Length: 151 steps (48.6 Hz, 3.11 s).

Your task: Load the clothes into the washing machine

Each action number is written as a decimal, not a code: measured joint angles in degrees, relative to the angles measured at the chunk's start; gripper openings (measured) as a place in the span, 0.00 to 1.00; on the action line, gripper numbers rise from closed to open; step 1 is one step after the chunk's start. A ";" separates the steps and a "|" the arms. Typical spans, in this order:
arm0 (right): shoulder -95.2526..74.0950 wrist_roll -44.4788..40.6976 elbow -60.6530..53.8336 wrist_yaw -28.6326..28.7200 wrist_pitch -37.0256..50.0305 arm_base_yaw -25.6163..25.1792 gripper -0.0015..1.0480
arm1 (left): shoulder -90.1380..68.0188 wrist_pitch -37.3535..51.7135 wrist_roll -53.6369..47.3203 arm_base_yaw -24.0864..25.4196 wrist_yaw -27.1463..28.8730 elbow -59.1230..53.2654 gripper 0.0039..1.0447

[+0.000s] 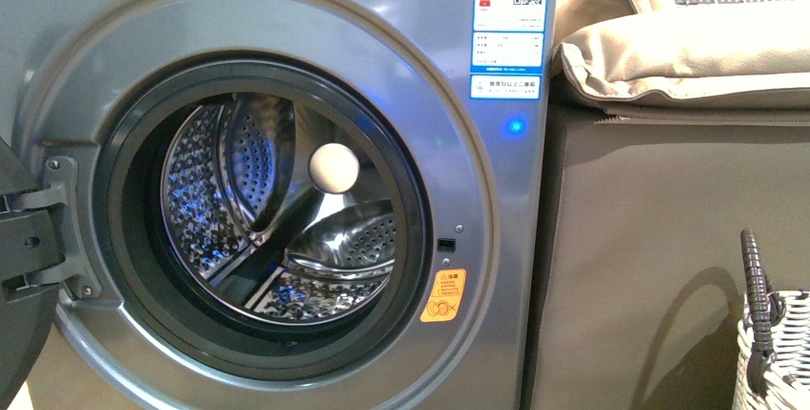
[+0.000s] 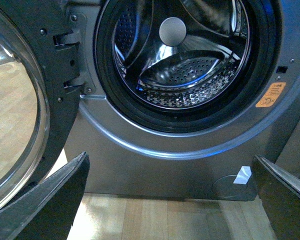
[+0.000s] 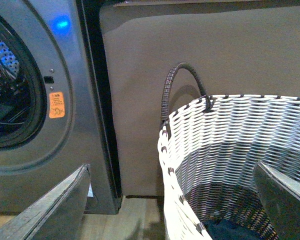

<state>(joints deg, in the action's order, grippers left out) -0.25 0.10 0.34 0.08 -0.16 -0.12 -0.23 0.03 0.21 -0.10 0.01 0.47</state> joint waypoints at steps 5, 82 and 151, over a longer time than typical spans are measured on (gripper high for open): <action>0.00 0.00 0.00 0.00 0.00 0.00 0.93 | 0.00 0.00 0.00 0.00 0.00 0.00 0.94; -19.50 8.63 4.31 20.61 25.29 -18.78 0.93 | 0.00 0.00 0.00 0.00 -0.02 0.00 0.94; -118.46 -2.49 52.00 12.28 20.65 -36.33 0.93 | 0.00 0.00 0.00 0.00 -0.02 0.00 0.94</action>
<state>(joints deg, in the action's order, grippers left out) -118.72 -2.39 52.34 12.36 20.49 -36.45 -0.23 0.03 0.21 -0.10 -0.01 0.47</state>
